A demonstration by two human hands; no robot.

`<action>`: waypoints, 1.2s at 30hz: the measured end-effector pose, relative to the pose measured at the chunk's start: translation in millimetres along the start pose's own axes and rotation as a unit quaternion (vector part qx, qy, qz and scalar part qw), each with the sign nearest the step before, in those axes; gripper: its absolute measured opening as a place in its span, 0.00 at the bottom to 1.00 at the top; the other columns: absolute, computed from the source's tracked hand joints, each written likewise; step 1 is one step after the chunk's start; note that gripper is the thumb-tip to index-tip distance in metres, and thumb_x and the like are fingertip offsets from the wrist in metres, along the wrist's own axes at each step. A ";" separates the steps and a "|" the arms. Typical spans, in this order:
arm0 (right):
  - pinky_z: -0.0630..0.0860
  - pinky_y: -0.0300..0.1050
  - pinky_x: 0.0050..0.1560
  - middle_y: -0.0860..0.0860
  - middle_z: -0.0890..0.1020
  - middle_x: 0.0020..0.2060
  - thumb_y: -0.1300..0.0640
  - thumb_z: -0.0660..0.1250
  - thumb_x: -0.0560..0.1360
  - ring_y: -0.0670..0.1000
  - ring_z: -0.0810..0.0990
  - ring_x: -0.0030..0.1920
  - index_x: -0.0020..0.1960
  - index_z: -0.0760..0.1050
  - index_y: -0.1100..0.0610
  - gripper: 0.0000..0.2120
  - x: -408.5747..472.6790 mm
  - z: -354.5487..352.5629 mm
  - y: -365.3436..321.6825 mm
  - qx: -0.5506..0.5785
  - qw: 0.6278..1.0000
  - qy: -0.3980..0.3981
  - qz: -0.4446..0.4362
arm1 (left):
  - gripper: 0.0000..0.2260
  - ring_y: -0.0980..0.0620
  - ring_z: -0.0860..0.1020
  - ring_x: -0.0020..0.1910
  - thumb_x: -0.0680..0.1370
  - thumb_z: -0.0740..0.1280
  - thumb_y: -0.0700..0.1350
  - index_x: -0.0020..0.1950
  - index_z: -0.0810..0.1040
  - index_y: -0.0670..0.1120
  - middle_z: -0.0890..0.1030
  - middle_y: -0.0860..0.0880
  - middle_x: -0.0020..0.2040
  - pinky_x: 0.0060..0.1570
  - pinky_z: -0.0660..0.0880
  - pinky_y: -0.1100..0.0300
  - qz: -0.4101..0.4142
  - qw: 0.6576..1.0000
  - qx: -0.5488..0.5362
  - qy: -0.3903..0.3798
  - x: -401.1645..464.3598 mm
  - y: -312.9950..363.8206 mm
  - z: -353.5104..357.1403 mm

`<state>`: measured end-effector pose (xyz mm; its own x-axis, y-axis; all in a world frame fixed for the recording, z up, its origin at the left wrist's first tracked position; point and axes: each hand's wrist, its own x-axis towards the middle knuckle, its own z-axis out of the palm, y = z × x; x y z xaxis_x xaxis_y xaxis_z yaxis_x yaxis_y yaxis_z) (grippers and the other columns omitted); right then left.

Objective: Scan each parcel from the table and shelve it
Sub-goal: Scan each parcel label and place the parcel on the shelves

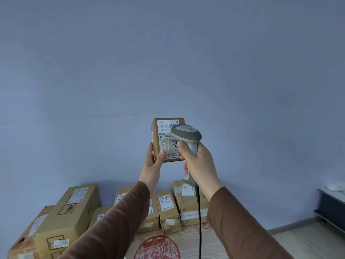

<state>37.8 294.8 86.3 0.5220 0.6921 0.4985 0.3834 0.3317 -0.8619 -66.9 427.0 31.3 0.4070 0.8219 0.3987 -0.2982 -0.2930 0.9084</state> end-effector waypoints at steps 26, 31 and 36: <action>0.78 0.56 0.66 0.52 0.85 0.61 0.47 0.74 0.77 0.56 0.82 0.62 0.66 0.78 0.51 0.19 -12.4 97.4 -9.3 0.289 0.941 -0.091 0.149 | 0.25 0.51 0.78 0.67 0.84 0.59 0.61 0.79 0.64 0.54 0.80 0.47 0.67 0.77 0.67 0.50 -0.028 0.986 -0.010 0.162 -76.5 102.1 -88.9; 0.78 0.57 0.67 0.53 0.84 0.62 0.47 0.74 0.77 0.58 0.81 0.64 0.66 0.78 0.52 0.20 -47.1 166.5 -58.2 0.301 0.930 -0.168 0.124 | 0.23 0.50 0.77 0.68 0.85 0.58 0.61 0.79 0.65 0.55 0.79 0.48 0.68 0.76 0.68 0.52 -0.018 0.974 0.039 0.224 -129.9 159.4 -154.7; 0.79 0.60 0.64 0.52 0.83 0.63 0.45 0.74 0.76 0.56 0.82 0.63 0.67 0.77 0.50 0.22 -115.4 244.9 -121.6 0.315 0.907 -0.256 0.116 | 0.21 0.50 0.76 0.68 0.85 0.55 0.61 0.77 0.68 0.57 0.80 0.53 0.66 0.73 0.67 0.56 -0.005 0.958 0.095 0.271 -217.5 223.8 -231.2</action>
<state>-255.6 331.6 111.0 0.0496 0.9433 0.3283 -0.2873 0.3283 -0.8998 -421.8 295.6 118.8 -0.1148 0.9431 0.3121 -0.1126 -0.3245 0.9392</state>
